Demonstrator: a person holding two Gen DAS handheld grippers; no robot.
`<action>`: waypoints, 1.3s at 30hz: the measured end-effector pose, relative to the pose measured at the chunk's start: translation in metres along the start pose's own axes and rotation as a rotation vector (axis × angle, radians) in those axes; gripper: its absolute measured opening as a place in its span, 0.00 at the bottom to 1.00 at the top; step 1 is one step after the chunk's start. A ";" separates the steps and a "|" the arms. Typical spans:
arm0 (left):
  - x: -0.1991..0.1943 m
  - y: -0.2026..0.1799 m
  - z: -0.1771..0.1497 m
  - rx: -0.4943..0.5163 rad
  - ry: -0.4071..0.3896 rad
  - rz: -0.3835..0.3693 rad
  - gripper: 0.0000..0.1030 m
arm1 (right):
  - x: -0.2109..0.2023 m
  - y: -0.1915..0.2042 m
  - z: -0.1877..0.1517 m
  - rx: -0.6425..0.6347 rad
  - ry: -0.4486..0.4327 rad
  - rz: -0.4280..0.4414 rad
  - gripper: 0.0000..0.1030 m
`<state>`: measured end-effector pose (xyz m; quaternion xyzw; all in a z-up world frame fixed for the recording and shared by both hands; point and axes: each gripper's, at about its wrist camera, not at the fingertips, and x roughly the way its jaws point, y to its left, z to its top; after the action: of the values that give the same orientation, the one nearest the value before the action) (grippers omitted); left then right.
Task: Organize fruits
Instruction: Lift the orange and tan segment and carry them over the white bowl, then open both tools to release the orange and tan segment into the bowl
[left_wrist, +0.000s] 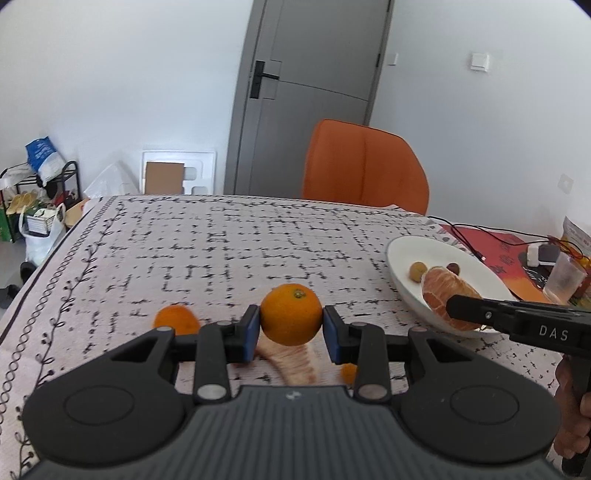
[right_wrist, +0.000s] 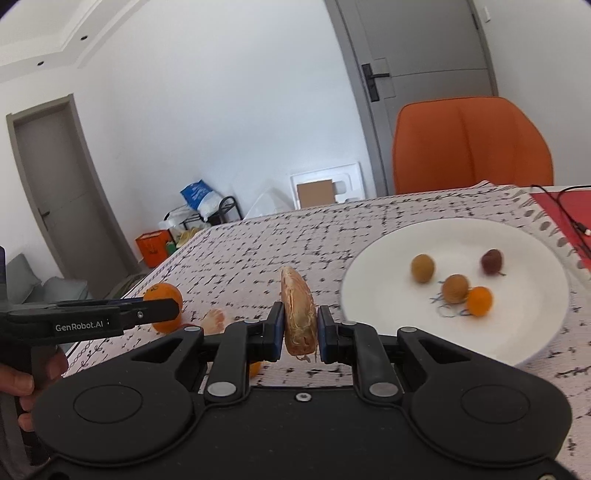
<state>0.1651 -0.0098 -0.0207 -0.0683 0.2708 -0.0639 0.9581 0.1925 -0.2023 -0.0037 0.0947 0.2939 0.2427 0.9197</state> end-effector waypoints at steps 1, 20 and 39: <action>0.001 -0.003 0.001 0.006 -0.001 -0.005 0.34 | -0.003 -0.003 0.000 0.005 -0.005 -0.005 0.16; 0.029 -0.055 0.013 0.094 0.011 -0.093 0.34 | -0.029 -0.055 -0.004 0.089 -0.063 -0.111 0.16; 0.061 -0.105 0.027 0.216 0.024 -0.191 0.34 | -0.043 -0.084 -0.008 0.145 -0.095 -0.227 0.27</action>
<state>0.2222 -0.1197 -0.0117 0.0104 0.2660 -0.1845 0.9461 0.1906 -0.2959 -0.0154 0.1383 0.2755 0.1105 0.9449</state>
